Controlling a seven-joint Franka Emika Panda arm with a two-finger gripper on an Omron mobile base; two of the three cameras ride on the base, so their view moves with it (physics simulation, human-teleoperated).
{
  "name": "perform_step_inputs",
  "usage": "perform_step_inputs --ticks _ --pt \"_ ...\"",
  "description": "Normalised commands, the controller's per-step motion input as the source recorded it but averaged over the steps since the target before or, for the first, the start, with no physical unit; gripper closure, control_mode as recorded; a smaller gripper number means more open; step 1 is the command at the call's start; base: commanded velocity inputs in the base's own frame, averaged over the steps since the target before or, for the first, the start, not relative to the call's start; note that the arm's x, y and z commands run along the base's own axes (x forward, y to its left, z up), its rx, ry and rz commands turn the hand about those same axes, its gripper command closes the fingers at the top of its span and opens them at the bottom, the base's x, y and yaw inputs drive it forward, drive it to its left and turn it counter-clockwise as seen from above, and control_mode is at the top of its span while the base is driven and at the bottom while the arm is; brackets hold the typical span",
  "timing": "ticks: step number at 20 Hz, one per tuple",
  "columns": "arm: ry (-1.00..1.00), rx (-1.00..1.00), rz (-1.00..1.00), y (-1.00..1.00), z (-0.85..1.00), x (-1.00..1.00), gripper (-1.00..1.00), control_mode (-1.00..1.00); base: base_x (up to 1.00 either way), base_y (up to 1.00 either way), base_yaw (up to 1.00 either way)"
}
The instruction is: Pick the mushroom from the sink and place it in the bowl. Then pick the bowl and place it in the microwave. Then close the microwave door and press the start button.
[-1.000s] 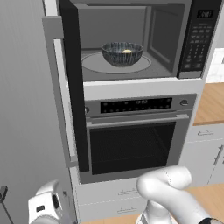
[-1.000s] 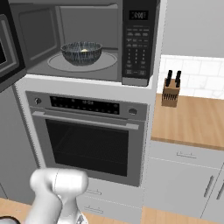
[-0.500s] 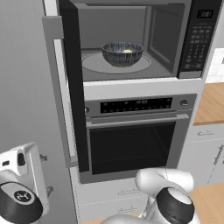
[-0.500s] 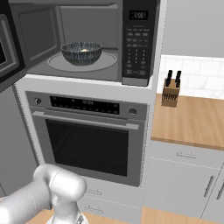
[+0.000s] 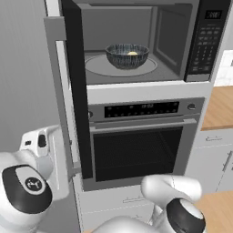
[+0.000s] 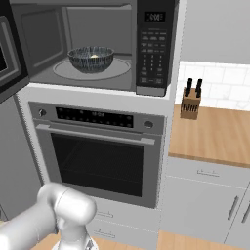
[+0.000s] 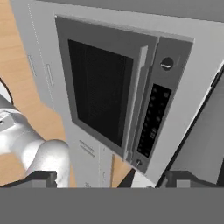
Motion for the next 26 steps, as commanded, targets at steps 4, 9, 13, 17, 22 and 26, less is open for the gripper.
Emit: perform_step_inputs --ticks 4,9,13,17,22,26 --pt "-0.10 0.00 0.00 -1.00 0.32 0.47 -1.00 -1.00 0.00 0.00 0.00" --pt "-0.09 0.02 0.00 -1.00 0.54 0.52 -1.00 -1.00 0.00 0.00 0.00" --pt "-0.03 0.04 0.00 -1.00 0.54 0.67 -1.00 -1.00 0.00 0.00 0.00" --pt "0.00 0.05 0.00 -1.00 0.27 0.92 -1.00 -1.00 0.00 0.00 0.00" --pt "0.12 0.04 0.00 -0.98 0.04 1.00 -1.00 -1.00 0.00 0.00 0.00" --pt "0.14 0.06 0.00 -0.70 0.03 1.00 -1.00 -1.00 0.00 0.00 0.00"
